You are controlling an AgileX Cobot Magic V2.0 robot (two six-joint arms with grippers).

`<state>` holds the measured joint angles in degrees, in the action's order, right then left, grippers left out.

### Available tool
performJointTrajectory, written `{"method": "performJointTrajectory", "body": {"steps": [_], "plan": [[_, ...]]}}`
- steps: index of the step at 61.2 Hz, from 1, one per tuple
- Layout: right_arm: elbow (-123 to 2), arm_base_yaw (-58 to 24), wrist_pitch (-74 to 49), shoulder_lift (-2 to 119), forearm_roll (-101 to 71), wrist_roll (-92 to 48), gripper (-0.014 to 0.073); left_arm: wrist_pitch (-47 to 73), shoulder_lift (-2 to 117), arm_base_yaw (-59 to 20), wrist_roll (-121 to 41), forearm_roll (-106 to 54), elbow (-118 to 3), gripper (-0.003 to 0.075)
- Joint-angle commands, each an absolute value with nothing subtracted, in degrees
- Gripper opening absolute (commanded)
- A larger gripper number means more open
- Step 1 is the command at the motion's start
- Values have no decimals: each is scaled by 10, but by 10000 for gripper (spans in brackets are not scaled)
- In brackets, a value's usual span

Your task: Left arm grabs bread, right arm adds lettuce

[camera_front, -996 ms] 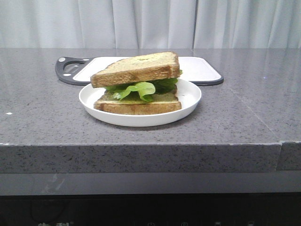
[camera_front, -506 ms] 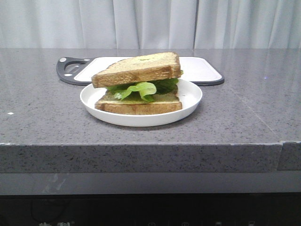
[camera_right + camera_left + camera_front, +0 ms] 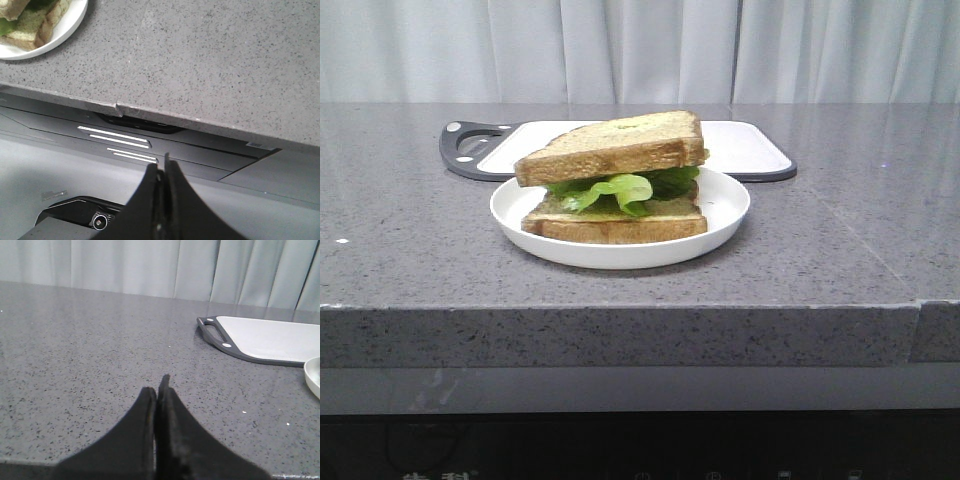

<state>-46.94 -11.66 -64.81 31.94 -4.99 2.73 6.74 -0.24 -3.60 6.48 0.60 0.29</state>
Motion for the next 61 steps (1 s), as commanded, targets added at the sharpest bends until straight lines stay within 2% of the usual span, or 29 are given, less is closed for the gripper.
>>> {"method": "performJointTrajectory", "body": {"steps": [1, 13, 61], "plan": [[-482, -114, -618, 321, -43, 27, -118, -15, -13, -40, 75, 6, 7, -20], [-482, -114, -618, 321, -43, 27, -118, -20, -13, -39, 12, -19, 7, -20], [-482, -114, -618, 321, -43, 27, -118, -22, -13, -38, 12, -20, 7, -20]]}}
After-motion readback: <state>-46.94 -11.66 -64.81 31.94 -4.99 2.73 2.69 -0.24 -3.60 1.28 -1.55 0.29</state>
